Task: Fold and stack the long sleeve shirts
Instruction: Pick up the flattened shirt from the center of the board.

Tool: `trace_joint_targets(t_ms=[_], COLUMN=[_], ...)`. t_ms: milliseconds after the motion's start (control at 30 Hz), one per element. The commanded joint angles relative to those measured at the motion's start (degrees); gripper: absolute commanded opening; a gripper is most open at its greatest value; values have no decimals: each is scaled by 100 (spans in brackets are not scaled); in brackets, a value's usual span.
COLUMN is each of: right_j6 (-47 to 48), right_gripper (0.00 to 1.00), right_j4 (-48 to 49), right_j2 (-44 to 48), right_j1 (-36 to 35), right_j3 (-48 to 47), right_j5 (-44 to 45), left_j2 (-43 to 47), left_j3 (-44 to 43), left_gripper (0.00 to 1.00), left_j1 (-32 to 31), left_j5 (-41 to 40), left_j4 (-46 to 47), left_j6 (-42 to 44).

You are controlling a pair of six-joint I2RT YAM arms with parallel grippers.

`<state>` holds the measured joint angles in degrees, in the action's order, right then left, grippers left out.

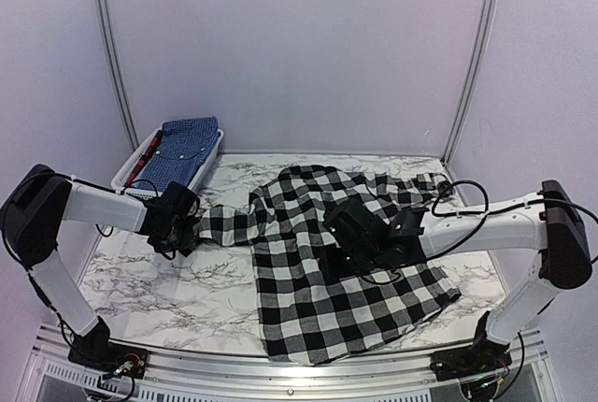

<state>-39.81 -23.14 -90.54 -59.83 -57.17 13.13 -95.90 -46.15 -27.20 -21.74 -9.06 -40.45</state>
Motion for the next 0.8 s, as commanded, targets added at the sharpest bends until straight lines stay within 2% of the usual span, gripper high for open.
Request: trace_joint_targets(t_ms=[0, 233, 433, 567, 767], right_j6=[-5, 92, 510, 913, 1406], right_gripper=[43, 43, 43, 44, 41], right_j4=[56, 125, 475, 932, 1296], right_j2=[45, -79, -387, -764, -1666], right_j1=[33, 38, 86, 533, 1212], right_j3=[-20, -146, -439, -856, -1983], right_j5=[22, 19, 56, -178, -640], left_j2=[447, 1589, 2108, 2218, 2833], left_j3=[-139, -573, -735, -842, -783], left_gripper=[0, 0, 0, 0, 0], left_j1=[-22, 123, 205, 228, 248], left_j5=[-424, -1320, -1413, -1500, -1440], left_j4=[-517, -1093, -1224, -1394, -1612], left_j6=[91, 227, 430, 424, 417])
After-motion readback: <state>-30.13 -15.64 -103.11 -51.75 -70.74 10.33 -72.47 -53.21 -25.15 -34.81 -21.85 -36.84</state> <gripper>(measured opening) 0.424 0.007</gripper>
